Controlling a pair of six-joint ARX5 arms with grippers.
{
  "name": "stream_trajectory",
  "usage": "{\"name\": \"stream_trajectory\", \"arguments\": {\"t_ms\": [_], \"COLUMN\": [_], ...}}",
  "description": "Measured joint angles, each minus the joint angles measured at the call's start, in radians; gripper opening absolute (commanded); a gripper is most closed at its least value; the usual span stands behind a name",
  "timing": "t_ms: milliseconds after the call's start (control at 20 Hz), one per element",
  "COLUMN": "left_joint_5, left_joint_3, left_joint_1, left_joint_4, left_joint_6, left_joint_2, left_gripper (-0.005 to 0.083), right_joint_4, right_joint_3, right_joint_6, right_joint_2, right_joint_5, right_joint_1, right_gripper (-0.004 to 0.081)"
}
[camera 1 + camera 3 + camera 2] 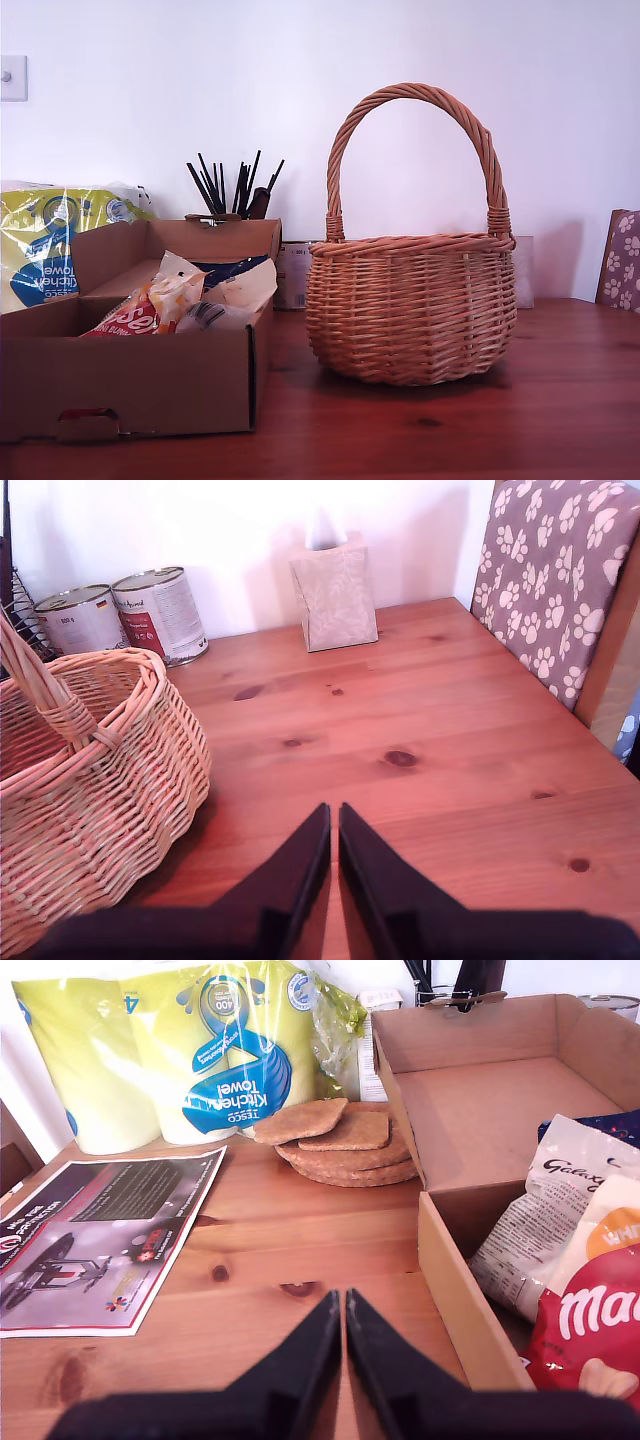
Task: Move the bags of Easter eggs from the cardboard box on the left into the woven basket on the right side.
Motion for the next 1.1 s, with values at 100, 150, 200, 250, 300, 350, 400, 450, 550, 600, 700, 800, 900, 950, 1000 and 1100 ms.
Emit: {"name": "stream_trajectory", "arguments": {"t_ms": [100,150,200,250,300,350,400,450,550,600,700,800,900,950,1000,1100], "left_joint_5": [0.018,0.019,0.019,0.019,0.02,0.021,0.023,0.03,0.068,0.101,0.167,0.235,0.306,0.341,0.37,0.406], "left_joint_3": [0.0,0.0,0.0,0.0,0.0,0.0,0.0,0.0,0.0,0.0,0.005,0.034,0.09,0.123,0.157,0.224], "left_joint_1": [0.0,0.0,0.0,0.0,0.0,0.0,0.0,0.0,0.0,0.0,0.0,-0.003,-0.013,-0.022,-0.032,-0.058], "left_joint_4": [0.0,0.0,0.0,0.0,0.0,0.0,0.001,0.003,0.012,0.027,0.066,0.096,0.089,0.082,0.065,0.026], "left_joint_6": [0.0,0.0,0.0,0.0,0.0,0.0,0.0,0.0,-0.032,-0.051,-0.097,-0.154,-0.182,-0.183,-0.184,-0.172], "left_joint_2": [0.0,0.0,0.0,0.0,0.0,0.0,0.0,0.0,0.0,0.0,0.0,0.0,0.0,0.004,0.013,0.072], "left_gripper": [-0.002,-0.002,-0.002,-0.002,-0.002,-0.002,-0.002,-0.002,-0.002,-0.002,-0.002,-0.002,-0.002,-0.002,-0.002,-0.002], "right_joint_4": [0.0,0.0,0.0,0.0,0.0,0.0,0.0,0.001,0.022,0.04,0.072,0.071,0.027,0.005,-0.014,-0.052], "right_joint_3": [0.0,0.0,0.0,0.0,0.0,0.0,0.0,0.0,0.0,0.0,0.0,0.011,0.053,0.083,0.116,0.174], "right_joint_6": [0.0,0.0,0.0,0.0,0.0,0.0,0.0,0.0,0.001,0.008,0.068,0.101,0.105,0.105,0.098,0.079], "right_joint_2": [0.0,0.0,0.0,0.0,0.0,0.0,0.0,0.0,0.0,0.0,0.0,0.0,0.0,0.0,0.0,0.0], "right_joint_5": [0.0,0.0,0.0,0.0,0.0,0.0,0.0,0.0,-0.012,-0.03,-0.067,-0.123,-0.182,-0.219,-0.256,-0.315], "right_joint_1": [0.0,0.0,0.0,0.0,0.0,0.0,0.0,0.0,0.0,0.0,0.0,0.0,0.007,0.014,0.026,0.059], "right_gripper": [-0.0012,-0.0012,-0.0012,-0.0012,-0.0012,-0.0012,-0.0012,-0.0012,-0.0012,-0.0012,-0.0012,-0.0012,-0.0012,-0.0012,-0.0012,-0.0012]}}
